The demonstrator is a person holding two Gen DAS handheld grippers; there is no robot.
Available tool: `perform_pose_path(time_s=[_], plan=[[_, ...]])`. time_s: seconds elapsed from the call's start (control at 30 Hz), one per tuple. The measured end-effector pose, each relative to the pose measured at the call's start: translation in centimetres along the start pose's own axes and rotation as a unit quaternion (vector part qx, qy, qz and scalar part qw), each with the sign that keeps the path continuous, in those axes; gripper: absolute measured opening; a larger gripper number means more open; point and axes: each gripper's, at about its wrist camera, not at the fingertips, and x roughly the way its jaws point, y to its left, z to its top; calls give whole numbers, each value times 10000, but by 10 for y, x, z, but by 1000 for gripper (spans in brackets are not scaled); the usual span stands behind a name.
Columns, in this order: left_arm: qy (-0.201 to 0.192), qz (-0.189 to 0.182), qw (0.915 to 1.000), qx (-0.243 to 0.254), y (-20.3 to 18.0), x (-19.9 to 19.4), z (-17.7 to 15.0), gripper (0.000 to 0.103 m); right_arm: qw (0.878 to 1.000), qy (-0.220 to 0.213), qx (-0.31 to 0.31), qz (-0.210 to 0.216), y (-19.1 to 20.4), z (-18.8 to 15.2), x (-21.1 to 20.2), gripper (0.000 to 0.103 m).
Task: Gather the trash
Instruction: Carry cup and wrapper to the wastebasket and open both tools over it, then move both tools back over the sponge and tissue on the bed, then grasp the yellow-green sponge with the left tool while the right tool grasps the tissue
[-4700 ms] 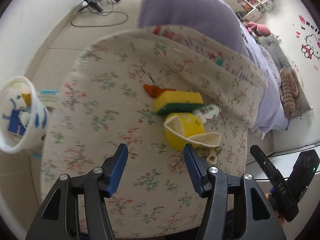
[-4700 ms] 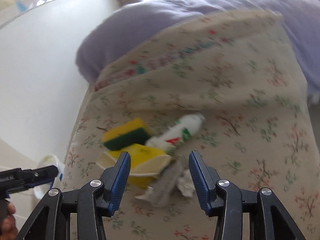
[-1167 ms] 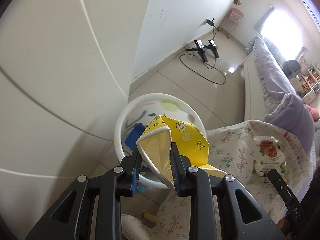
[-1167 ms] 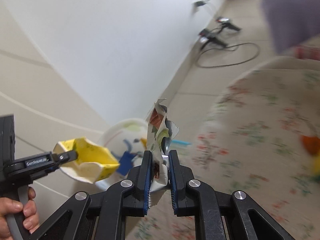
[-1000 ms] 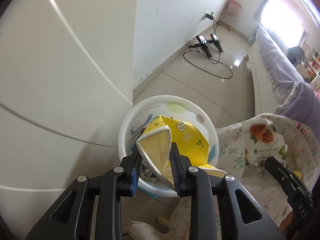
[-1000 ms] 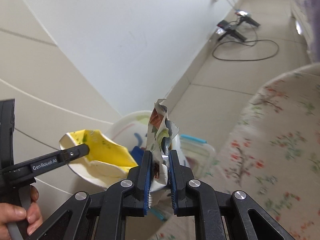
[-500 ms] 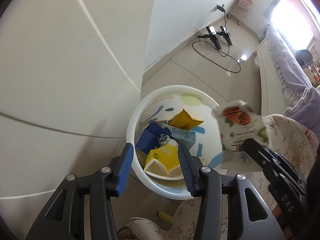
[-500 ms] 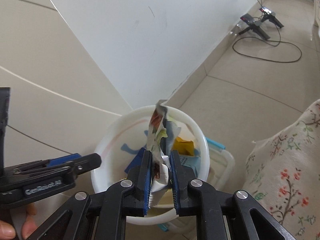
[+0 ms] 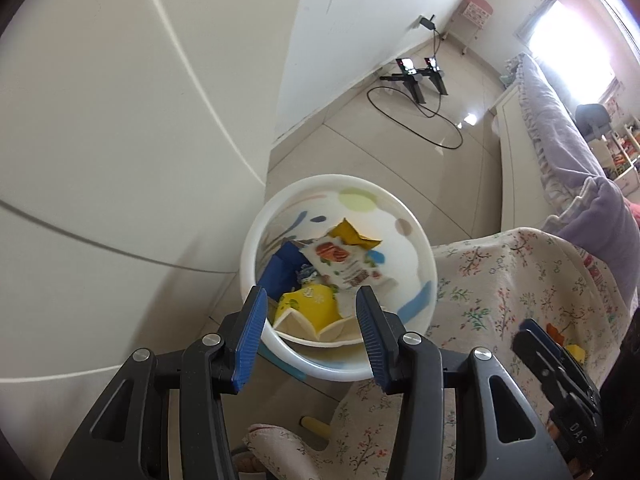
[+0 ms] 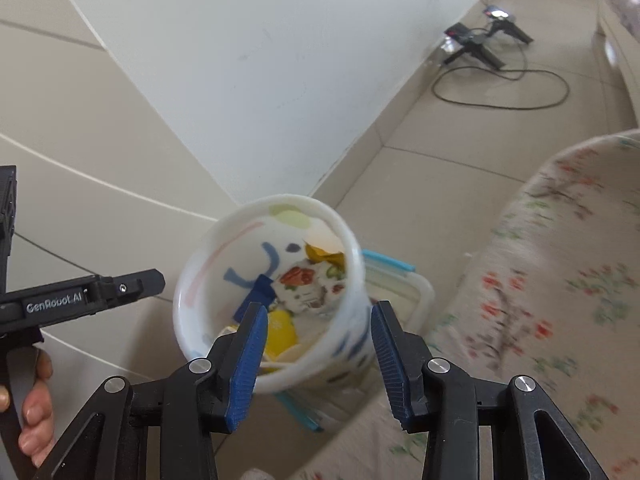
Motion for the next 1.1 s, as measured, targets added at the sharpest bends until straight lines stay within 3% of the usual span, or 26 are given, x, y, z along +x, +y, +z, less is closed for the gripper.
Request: perform_pose_path(time_s=[0.3, 0.47, 0.6, 0.77, 0.8, 0.87, 0.97, 1.1], plan=[[64, -341, 9993, 158, -33, -14, -5, 49, 9956, -462, 677, -459, -52, -25, -112, 48], [237, -658, 9941, 824, -97, -21, -16, 50, 9821, -876, 1237, -1119, -100, -45, -187, 54], [391, -943, 9825, 1559, -164, -29, -30, 51, 9636, -1191, 1949, -1388, -151, -67, -242, 60], [549, -1270, 9569, 2552, -258, -34, -59, 59, 9391, -1058, 2751, -1768, -214, -91, -273, 61], [578, -1335, 9486, 2810, -282, -33, -66, 59, 9355, -1034, 2829, -1846, -221, -95, -274, 61], [734, -1532, 9378, 3028, -310, -27, -74, 59, 9303, -983, 3004, -1864, -235, -110, -270, 62], [707, -1454, 9223, 3512, -355, -16, -87, 59, 9264, -687, 3254, -1767, -250, -136, -256, 62], [946, -1280, 8816, 4443, -409, 9, -115, 60, 9250, -236, 3367, -1743, -256, -146, -243, 62]])
